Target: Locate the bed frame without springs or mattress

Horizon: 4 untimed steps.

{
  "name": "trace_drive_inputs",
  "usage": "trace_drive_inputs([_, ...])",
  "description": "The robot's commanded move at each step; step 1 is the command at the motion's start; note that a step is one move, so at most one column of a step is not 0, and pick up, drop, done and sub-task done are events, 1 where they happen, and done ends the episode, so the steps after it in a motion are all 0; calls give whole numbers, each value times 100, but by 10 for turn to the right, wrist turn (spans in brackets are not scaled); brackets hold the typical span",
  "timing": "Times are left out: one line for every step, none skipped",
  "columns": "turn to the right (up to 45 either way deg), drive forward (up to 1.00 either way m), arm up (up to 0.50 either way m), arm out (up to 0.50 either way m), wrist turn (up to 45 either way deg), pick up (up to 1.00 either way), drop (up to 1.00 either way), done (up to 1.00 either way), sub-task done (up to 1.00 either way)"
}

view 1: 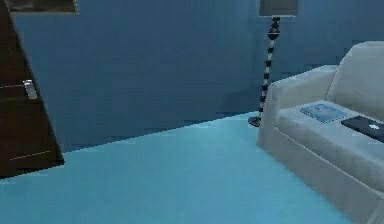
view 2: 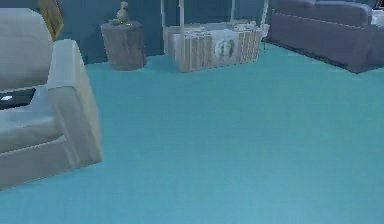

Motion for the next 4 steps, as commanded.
trace_drive_inputs([-390, 0, 0, 0, 0, 0, 0, 0, 0])
trace_drive_inputs([0, 100, 0, 0, 0, 0, 0, 0, 0])
trace_drive_inputs([-90, 0, 0, 0, 0, 0, 0, 0, 0])
trace_drive_inputs([0, 5, 0, 0, 0, 0, 0, 0, 0])
